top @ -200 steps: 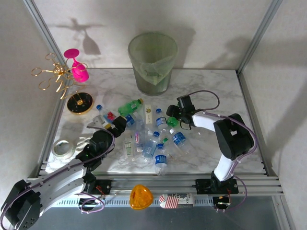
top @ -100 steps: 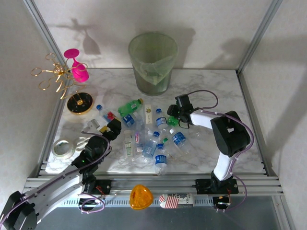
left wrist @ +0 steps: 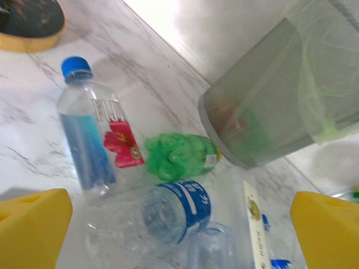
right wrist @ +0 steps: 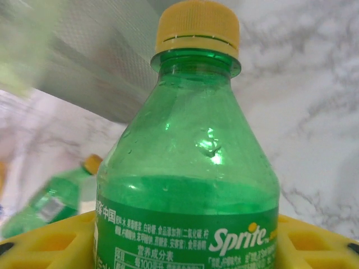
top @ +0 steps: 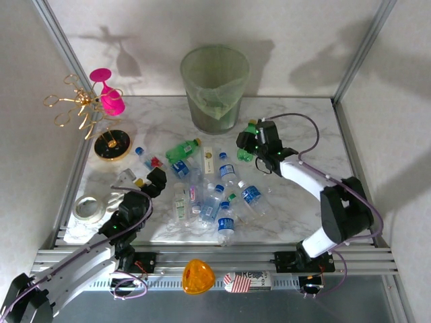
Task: Put the plastic bottles in the bin
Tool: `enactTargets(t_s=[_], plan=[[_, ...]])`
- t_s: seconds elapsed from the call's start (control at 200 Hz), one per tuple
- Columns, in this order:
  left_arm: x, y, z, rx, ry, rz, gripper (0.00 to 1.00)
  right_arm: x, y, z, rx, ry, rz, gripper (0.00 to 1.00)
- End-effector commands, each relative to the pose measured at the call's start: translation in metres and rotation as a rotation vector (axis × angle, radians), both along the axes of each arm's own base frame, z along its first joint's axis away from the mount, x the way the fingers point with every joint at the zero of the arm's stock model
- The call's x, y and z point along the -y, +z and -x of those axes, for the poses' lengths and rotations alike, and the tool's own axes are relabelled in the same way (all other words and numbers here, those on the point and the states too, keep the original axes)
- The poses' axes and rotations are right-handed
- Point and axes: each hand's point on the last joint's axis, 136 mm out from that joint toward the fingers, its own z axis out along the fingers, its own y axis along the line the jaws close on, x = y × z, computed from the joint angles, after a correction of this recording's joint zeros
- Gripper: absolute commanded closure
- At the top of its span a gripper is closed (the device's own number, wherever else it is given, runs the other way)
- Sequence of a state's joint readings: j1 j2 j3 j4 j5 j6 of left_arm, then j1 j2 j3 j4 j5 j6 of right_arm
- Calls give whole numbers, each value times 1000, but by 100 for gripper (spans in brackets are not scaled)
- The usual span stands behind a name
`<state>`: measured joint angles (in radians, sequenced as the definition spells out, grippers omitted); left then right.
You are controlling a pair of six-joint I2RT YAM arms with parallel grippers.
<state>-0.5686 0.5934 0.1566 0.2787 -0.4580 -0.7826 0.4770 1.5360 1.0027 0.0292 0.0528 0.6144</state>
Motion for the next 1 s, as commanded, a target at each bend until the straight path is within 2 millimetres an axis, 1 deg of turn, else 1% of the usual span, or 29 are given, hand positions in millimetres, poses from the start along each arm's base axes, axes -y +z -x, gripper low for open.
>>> enactTargets(t_s=[0.0, 0.14, 0.155, 0.19, 0.2, 0.285, 0.356, 0.371, 0.506, 0.581, 0.691, 0.696, 0.791, 0.816, 0.826, 0.911, 0.991], plan=[[-15, 17, -4, 16, 53, -66, 0, -11, 58, -4, 141, 70, -2, 53], [-17, 16, -9, 11, 47, -58, 1, -21, 113, -12, 257, 118, -21, 53], [-17, 16, -10, 10, 44, -55, 0, -22, 115, -12, 262, 120, -21, 53], [-16, 13, -11, 6, 37, -50, 0, -25, 130, -16, 293, 128, -27, 53], [-15, 13, -12, 5, 35, -47, 0, -25, 131, -17, 297, 129, -27, 53], [-7, 9, -15, -3, -8, -34, 0, -34, 162, -28, 361, 149, -41, 53], [3, -1, -17, -37, -56, -35, 0, -41, 184, -38, 408, 161, -55, 53], [5, 3, -18, -23, -67, -26, 1, -43, 190, -39, 421, 165, -59, 53], [24, -6, -23, -71, -159, -18, 0, -58, 224, -59, 492, 189, -86, 53], [33, -10, -23, -92, -201, -7, 0, -66, 237, -74, 523, 191, -86, 53], [41, -15, -23, -112, -237, 18, 0, -80, 248, -101, 559, 194, -74, 53], [41, -15, -23, -113, -239, 19, 0, -81, 245, -103, 555, 195, -71, 53], [45, -16, -21, -116, -256, 44, 0, -97, 252, -122, 580, 229, -64, 52], [45, -16, -20, -115, -260, 51, 0, -100, 251, -127, 580, 231, -63, 52], [45, -17, -19, -117, -263, 52, 0, -102, 246, -130, 569, 233, -59, 52], [45, -20, -16, -120, -267, 68, 0, -108, 242, -146, 572, 228, -49, 52], [44, -21, -13, -116, -264, 79, 0, -114, 231, -161, 567, 222, -35, 52]])
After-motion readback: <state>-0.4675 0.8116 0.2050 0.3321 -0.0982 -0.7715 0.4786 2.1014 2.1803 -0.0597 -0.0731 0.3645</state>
